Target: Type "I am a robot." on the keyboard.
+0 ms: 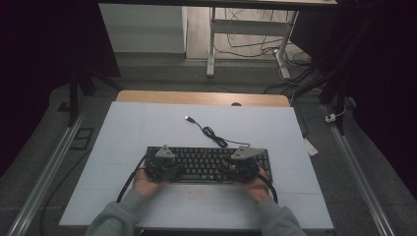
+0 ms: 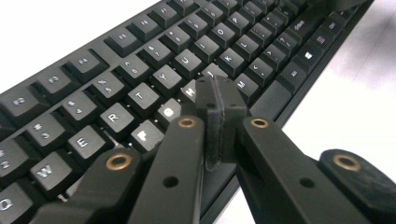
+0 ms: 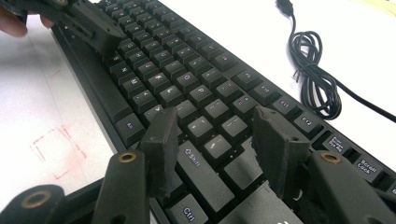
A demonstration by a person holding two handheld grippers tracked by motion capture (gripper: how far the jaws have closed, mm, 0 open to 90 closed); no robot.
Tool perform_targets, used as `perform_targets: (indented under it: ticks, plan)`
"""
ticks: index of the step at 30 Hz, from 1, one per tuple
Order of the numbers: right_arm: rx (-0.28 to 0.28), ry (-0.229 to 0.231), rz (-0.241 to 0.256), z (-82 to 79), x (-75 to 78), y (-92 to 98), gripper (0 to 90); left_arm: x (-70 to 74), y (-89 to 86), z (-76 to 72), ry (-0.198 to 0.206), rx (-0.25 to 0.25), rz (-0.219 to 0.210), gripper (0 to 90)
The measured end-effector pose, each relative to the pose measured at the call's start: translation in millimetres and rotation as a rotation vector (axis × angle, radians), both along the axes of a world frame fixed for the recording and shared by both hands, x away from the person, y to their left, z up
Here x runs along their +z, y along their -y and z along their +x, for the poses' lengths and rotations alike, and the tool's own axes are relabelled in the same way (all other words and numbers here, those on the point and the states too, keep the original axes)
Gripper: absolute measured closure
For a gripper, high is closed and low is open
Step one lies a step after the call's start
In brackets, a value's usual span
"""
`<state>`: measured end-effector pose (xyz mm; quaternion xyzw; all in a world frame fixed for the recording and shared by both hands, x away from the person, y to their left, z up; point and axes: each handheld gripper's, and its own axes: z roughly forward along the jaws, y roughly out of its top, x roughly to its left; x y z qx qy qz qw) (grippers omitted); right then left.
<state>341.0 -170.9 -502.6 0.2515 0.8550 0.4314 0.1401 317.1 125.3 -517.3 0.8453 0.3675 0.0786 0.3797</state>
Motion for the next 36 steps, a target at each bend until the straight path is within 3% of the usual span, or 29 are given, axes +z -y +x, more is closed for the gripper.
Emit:
perform_targets:
  ticks: [16, 22, 27, 32, 36]
  plan:
    - [-0.003, 0.001, -0.005, 0.1, -0.3, -0.2, 50.7, -5.4, 5.0, 0.7, -0.009, 0.001, 0.039, 89.0]
    - [-0.004, 0.0, -0.007, -0.5, -0.3, -0.9, 50.5, -4.5, 4.5, -0.6, 0.008, 0.011, 0.026, 89.0]
    - [-0.002, 0.004, -0.006, -0.1, -0.1, -0.3, 50.3, 7.7, -5.9, -2.5, 0.042, 0.042, -0.023, 88.2]
    - [-0.002, 0.004, -0.006, -0.4, 0.0, -0.5, 50.1, 16.5, -21.9, -3.4, 0.042, 0.071, -0.05, 72.1]
    - [-0.001, 0.004, -0.006, -0.3, 0.0, -0.5, 50.0, 20.1, -33.6, -5.6, 0.053, 0.103, -0.026, 52.6]
